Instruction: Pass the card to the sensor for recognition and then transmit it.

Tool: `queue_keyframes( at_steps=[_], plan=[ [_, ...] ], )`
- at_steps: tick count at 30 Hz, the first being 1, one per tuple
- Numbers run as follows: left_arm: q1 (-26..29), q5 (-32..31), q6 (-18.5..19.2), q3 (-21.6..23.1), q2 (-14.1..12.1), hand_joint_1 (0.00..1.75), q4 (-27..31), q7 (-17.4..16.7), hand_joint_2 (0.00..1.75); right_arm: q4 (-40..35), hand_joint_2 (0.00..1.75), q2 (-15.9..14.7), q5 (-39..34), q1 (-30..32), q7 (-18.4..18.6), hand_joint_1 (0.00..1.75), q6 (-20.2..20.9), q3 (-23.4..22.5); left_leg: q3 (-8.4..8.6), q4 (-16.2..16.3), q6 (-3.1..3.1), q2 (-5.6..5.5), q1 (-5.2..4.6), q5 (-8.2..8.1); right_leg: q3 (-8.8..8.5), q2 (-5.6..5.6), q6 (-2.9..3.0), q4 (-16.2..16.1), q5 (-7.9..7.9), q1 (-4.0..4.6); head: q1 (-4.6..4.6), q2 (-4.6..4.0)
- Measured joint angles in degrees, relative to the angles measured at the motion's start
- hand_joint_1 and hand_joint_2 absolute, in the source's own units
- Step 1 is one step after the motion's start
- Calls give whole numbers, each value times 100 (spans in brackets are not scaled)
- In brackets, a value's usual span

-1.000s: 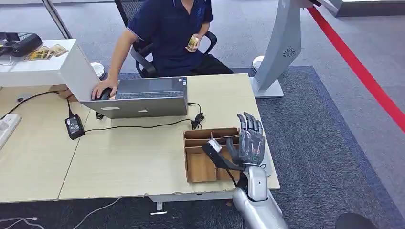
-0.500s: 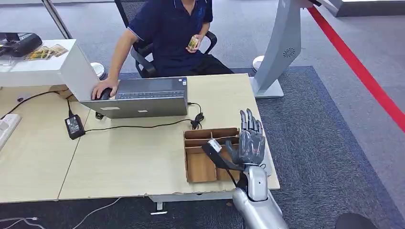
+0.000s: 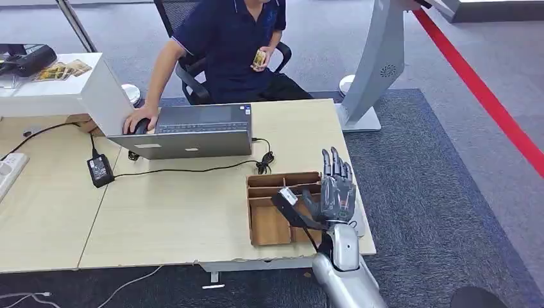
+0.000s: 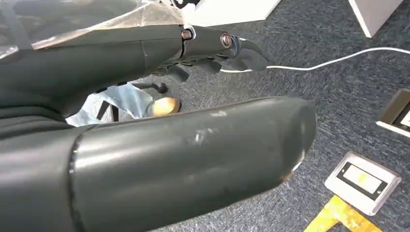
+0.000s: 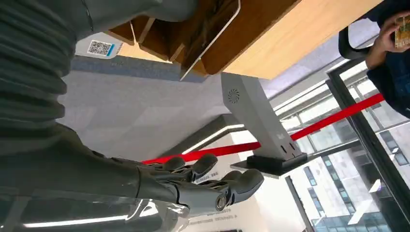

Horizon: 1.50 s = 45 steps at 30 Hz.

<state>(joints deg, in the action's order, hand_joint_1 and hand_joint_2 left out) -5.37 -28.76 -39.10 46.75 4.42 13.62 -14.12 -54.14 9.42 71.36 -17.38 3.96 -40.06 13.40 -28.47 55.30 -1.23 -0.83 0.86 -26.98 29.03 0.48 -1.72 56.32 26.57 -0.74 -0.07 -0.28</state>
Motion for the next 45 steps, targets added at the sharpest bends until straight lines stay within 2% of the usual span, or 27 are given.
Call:
queue_keyframes(
  at_steps=[8,16,23,27,31,32,33,38,39,41,42,44,45],
  plan=[
    [7,-24,30,4,-2,0,15,-156,0,2,175,-7,-85,0,77,10,0,18,1,0,0,0,0,0,0,0,0,0,0,0,2,0],
    [10,13,33,17,-22,0,22,-114,0,31,175,-74,-186,1,181,12,2,190,1,0,0,0,0,0,-1,0,0,0,0,0,0,-2],
    [9,13,33,17,-24,0,22,-94,0,33,175,-83,-190,1,181,23,0,208,1,0,0,0,0,0,-1,0,0,0,0,0,0,-2],
    [9,13,33,17,-24,0,22,-85,0,42,175,-85,-190,1,181,42,2,225,1,0,0,0,0,0,-1,0,0,0,0,0,0,-2],
    [8,24,26,20,-24,0,22,-68,0,59,175,-87,-192,1,181,51,0,232,1,0,0,0,0,0,0,0,0,0,0,0,0,0],
    [8,26,26,20,-24,0,22,-68,0,59,175,-87,-192,1,181,58,0,232,1,0,0,0,0,0,0,0,0,0,0,0,0,-2],
    [8,26,26,20,-24,0,22,-66,0,59,175,-87,-192,1,181,86,0,232,1,0,0,0,0,0,0,0,0,0,0,0,0,-2],
    [7,31,22,26,-24,0,22,-35,0,85,175,-90,-190,1,181,94,0,234,0,0,0,0,0,0,0,0,0,0,0,0,0,-2],
    [6,35,18,28,-24,0,20,-26,0,85,175,-90,-190,0,179,106,0,234,1,0,0,0,0,0,0,0,0,0,0,0,0,-2],
    [6,39,17,28,-24,0,20,-22,0,87,175,-90,-190,0,179,112,0,234,1,0,0,0,0,0,0,0,0,0,0,0,0,0],
    [6,46,17,28,-24,0,20,-20,0,87,175,-92,-190,0,177,108,0,234,1,0,0,0,0,0,0,0,0,0,0,0,0,-2],
    [6,48,17,33,-24,0,20,-15,0,87,175,-92,-190,0,177,112,0,234,1,0,0,0,0,0,0,0,0,0,0,0,0,-2],
    [5,55,17,37,-24,0,20,-15,0,87,175,-92,-190,0,177,106,0,234,1,0,0,0,0,0,0,0,0,0,0,0,0,-2]
  ],
)
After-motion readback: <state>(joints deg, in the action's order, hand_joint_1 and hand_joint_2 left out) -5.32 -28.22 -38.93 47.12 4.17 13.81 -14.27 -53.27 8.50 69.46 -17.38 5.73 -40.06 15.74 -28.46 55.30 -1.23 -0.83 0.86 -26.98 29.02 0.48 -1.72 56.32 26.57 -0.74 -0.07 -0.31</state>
